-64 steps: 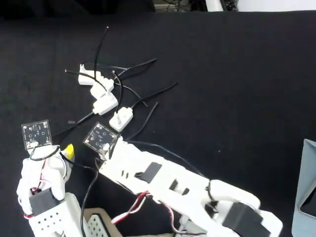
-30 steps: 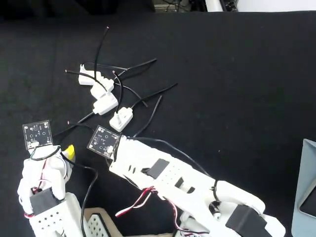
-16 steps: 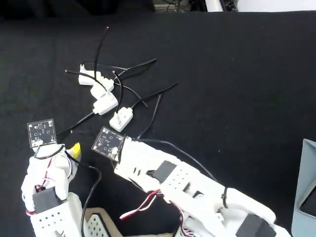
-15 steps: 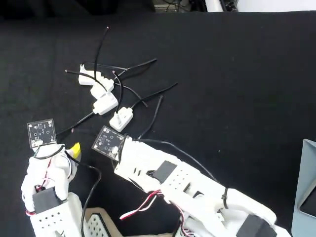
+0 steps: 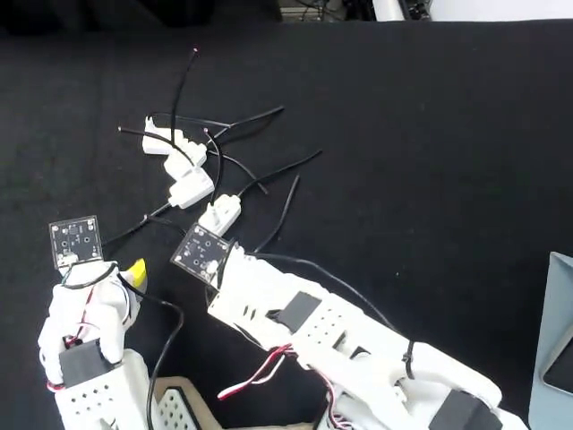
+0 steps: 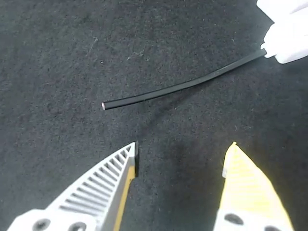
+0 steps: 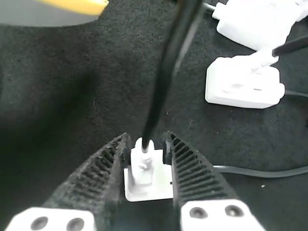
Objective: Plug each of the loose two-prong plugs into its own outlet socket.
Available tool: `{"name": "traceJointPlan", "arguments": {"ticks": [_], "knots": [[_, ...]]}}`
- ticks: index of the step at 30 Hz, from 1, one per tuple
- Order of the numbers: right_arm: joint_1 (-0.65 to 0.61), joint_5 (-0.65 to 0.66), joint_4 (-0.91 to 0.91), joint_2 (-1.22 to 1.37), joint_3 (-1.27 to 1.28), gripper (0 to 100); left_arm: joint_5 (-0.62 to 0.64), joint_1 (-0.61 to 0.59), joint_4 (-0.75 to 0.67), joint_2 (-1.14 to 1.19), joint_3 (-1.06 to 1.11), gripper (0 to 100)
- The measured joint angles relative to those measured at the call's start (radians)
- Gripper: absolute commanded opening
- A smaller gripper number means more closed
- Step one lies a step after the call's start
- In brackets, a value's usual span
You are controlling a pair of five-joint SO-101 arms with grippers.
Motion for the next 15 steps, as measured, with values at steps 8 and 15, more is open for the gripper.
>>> {"name": "traceJointPlan", "arguments": {"ticks": [8,15], "knots": [[0.0,-0.08,0.163,0.0,-0.091,10.7,0.0,0.0,0.0,0.0,0.0,29],[0.0,-0.086,0.195,0.0,-0.101,10.3,0.0,0.0,0.0,0.0,0.0,29]]}}
